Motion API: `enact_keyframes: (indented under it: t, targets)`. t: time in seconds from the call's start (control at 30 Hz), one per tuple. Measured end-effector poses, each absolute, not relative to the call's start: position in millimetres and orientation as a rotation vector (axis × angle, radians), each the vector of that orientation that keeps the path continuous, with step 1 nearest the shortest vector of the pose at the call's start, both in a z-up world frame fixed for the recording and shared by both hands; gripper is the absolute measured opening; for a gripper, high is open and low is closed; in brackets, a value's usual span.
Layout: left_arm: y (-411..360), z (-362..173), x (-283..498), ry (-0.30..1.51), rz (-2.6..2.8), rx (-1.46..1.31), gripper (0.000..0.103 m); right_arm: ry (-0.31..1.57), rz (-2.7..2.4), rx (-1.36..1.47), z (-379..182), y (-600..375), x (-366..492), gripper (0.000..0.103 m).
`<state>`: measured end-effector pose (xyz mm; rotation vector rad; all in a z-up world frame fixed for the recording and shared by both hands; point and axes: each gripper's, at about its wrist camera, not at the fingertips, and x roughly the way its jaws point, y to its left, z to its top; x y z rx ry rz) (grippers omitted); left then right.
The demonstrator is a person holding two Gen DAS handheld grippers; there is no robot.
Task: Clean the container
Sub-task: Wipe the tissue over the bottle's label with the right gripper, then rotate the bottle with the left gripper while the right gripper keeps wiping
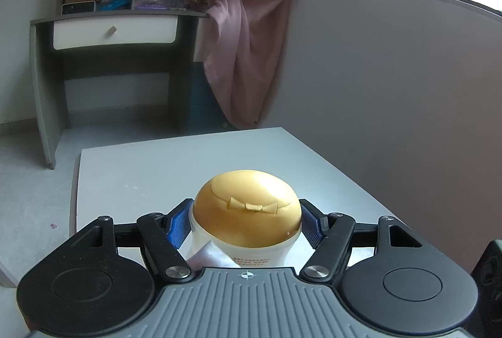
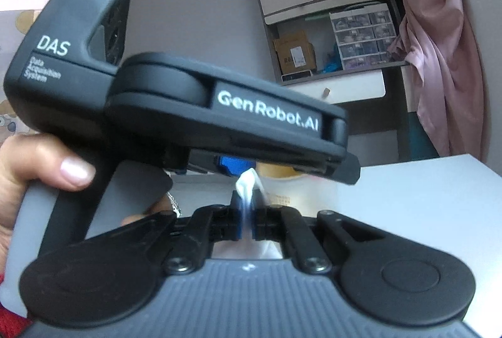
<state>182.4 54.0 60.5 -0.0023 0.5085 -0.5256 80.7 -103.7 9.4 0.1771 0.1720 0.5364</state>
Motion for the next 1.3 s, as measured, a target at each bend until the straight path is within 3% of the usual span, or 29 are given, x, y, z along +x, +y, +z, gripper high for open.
enact_keyframes:
  t: [0.67,0.77,0.8,1.03,1.3]
  targets:
    - [52,61,187,0.482,-0.598,0.008,0.071,0.301,0.507,0.14,-24,-118,71,0.005]
    - [57,57,186,0.44,-0.672,0.036,0.091,0.301,0.504,0.138,-24,-118,70,0.005]
    - [60,55,184,0.418,-0.697,0.055,0.094,0.301,0.504,0.137,-24,-119,69,0.005]
    - [75,43,179,0.298,-0.916,0.202,0.095,0.302,0.502,0.142,-25,-122,70,0.005]
    - [104,27,200,0.245,-1.074,0.082,0.095,0.302,0.499,0.128,-24,-124,69,0.005]
